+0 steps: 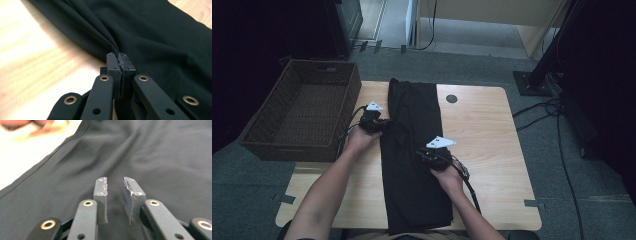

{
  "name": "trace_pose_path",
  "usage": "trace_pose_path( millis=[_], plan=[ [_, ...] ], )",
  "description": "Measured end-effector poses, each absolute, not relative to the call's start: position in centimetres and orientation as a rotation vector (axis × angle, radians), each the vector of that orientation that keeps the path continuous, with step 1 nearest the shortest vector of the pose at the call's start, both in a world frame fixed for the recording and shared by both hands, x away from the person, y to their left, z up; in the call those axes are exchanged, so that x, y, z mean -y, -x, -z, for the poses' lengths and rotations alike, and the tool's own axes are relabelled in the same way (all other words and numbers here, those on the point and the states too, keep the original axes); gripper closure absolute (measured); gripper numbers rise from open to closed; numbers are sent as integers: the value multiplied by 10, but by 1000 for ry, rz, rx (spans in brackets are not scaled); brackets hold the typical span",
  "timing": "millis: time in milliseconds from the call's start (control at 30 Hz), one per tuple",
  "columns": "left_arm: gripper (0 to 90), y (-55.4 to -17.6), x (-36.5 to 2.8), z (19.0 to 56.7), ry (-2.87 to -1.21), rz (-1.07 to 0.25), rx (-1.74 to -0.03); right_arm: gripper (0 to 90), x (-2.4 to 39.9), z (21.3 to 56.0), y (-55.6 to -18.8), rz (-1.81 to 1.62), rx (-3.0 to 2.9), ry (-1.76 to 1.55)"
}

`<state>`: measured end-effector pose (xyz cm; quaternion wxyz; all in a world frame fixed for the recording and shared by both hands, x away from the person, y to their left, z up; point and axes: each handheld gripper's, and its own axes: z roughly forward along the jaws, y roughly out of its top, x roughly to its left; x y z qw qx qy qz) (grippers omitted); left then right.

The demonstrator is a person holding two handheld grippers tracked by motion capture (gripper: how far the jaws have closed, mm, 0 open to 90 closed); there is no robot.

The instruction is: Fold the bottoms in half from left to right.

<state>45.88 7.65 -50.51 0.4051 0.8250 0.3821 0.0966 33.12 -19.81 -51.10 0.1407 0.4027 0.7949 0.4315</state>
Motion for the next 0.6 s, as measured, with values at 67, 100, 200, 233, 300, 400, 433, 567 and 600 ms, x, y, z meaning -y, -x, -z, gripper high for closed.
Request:
trace_pose_path(
  millis=[67,100,200,233,300,400,433,567,600],
  plan=[
    [900,-448,-82,506,-2077,-226,-944,676,211,505,-343,-1242,-2264,-1192],
    [899,-444,-83,507,-2078,-220,-943,656,215,504,-347,-1247,-2248,-1202],
    [899,-433,-87,508,-2068,-205,-935,610,226,503,-360,-1231,-2228,-1223],
    [900,-433,-87,508,-2068,-205,-935,610,226,503,-360,-1231,-2228,-1223],
    [899,-423,-91,511,-2066,-203,-927,566,233,504,-373,-1223,-2198,-1247],
    [899,-421,-94,514,-2058,-201,-945,502,234,507,-387,-1189,-2184,-1239],
    [898,-422,-94,514,-2052,-194,-951,484,234,508,-392,-1178,-2184,-1250],
    [897,-422,-93,513,-2055,-193,-955,474,231,515,-409,-1142,-2192,-1274],
    [897,-422,-93,514,-2057,-192,-955,482,229,516,-412,-1113,-2194,-1269]
  ],
)
